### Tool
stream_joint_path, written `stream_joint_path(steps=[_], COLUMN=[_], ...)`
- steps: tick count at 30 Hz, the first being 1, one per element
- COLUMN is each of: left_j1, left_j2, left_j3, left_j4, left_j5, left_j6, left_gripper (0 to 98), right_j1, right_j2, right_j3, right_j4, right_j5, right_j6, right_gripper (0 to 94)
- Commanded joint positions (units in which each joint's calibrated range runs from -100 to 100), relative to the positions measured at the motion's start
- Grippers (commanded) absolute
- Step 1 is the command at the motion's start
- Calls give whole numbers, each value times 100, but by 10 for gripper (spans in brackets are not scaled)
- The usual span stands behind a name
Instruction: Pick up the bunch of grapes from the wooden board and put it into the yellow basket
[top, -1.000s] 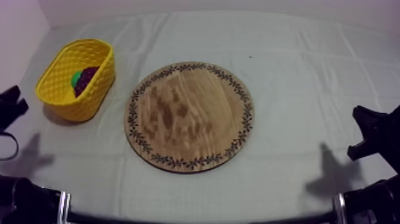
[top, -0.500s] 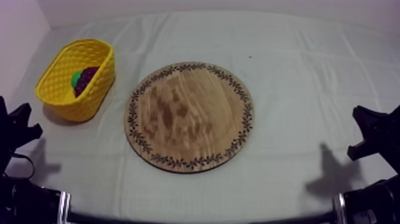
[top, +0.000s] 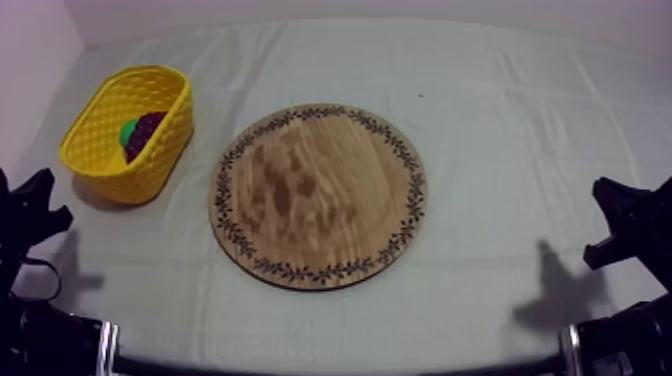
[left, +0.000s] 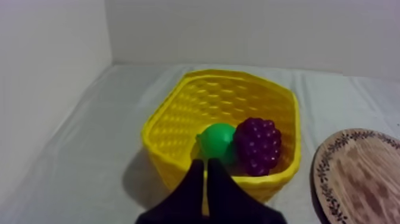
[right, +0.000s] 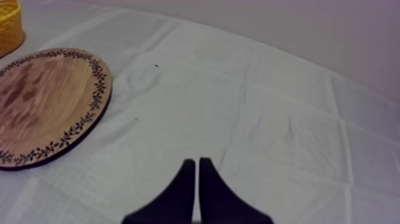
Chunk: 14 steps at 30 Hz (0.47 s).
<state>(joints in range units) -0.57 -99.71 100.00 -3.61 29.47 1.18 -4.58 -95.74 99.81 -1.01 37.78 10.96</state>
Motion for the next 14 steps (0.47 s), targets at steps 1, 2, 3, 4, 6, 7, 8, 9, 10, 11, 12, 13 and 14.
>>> stream_joint_path(steps=[1, 2, 3, 4, 6, 7, 8, 9, 10, 11, 12, 13, 14], left_j1=[-72, -119, -161, -195, -248, -264, -275, -283, -289, -293, -295, -297, -299], left_j2=[-3, -3, -3, -3, -4, -4, -4, -4, -4, -4, -4, -4, -4], left_j3=[-1, -1, -1, 0, 0, 0, 0, 0, 0, 0, 0, 0, 0], left_j4=[6, 6, 6, 7, 7, 8, 18, 37, 56, 71, 81, 88, 93], left_j5=[3, 18, 40, 56, 75, 82, 93, 102, 109, 114, 122, 128, 132], left_j6=[31, 35, 27, 21, 20, 16, 10, -9, -27, -44, -62, -80, -96], left_gripper=[5, 3, 2, 2, 1, 1, 0, 0, 0, 0, 0, 0, 0], right_j1=[-2, -2, -2, -2, -2, -2, -2, -2, -2, -2, -2, -2, -2], right_j2=[-1, -1, -1, -1, -1, -1, -1, -1, -1, -1, -1, -1, -1], right_j3=[-3, -3, -3, -3, -3, -3, -3, -3, -3, -3, -3, -3, -3], right_j4=[1, 1, 1, 1, 1, 1, 1, 1, 1, 1, 1, 1, 1], right_j5=[4, 4, 4, 4, 4, 4, 4, 4, 4, 4, 4, 4, 4], right_j6=[0, 0, 0, 0, 0, 1, 1, 1, 1, 1, 1, 1, 1], right_gripper=[4, 4, 4, 4, 4, 4, 4, 4, 4, 4, 4, 4, 4])
